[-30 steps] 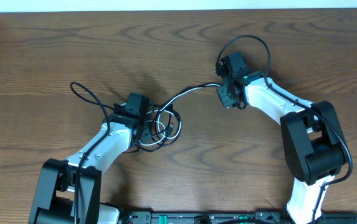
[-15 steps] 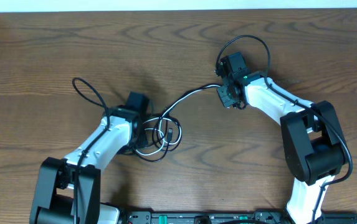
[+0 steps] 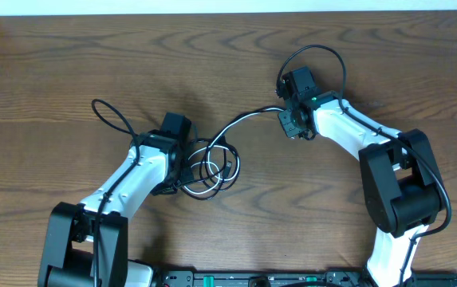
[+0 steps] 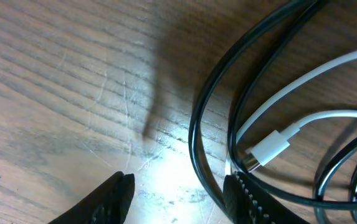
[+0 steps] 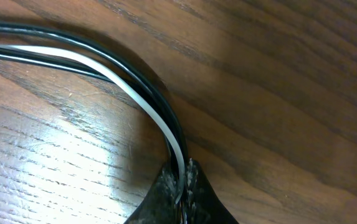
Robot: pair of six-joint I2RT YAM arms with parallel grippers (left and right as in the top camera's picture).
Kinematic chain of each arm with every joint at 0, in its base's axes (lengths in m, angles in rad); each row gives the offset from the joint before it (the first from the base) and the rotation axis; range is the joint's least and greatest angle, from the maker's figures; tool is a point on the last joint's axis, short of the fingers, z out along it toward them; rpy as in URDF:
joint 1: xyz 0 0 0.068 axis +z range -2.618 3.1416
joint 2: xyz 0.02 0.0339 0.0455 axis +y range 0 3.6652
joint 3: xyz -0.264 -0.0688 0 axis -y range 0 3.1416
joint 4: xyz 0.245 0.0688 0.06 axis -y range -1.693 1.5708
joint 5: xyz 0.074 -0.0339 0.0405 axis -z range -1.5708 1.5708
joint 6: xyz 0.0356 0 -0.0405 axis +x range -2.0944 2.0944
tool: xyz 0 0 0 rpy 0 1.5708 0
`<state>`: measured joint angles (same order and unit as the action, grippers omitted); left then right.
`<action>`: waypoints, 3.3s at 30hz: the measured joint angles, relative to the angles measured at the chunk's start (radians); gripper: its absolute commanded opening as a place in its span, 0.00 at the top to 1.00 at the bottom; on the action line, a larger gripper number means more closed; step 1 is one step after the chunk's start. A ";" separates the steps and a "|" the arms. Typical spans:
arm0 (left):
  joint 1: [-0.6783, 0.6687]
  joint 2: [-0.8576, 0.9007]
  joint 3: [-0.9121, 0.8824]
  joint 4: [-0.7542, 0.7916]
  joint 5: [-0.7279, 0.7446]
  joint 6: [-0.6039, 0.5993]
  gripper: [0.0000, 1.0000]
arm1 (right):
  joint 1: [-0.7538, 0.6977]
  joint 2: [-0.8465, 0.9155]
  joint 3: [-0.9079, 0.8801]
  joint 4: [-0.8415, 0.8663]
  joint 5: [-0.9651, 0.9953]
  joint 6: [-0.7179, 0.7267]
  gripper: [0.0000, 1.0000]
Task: Untangle cables
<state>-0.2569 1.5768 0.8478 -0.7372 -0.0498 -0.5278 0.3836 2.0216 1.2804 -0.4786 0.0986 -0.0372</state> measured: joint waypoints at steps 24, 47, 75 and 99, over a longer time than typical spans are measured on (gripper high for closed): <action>0.000 0.000 0.000 0.024 0.030 -0.023 0.43 | -0.001 0.000 0.008 -0.038 0.003 -0.008 0.99; -0.001 0.000 -0.075 0.077 0.071 -0.127 0.60 | 0.000 -0.003 0.007 -0.041 0.010 -0.017 0.96; -0.002 0.003 0.151 -0.147 -0.175 -0.065 0.45 | 0.000 -0.003 0.004 -0.024 -0.005 -0.018 0.99; -0.002 0.005 -0.064 0.092 0.052 -0.113 0.54 | 0.000 -0.003 0.003 -0.021 -0.009 -0.018 0.96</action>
<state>-0.2588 1.5822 0.7837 -0.6449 0.0021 -0.6407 0.3840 2.0190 1.2835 -0.4995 0.0898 -0.0547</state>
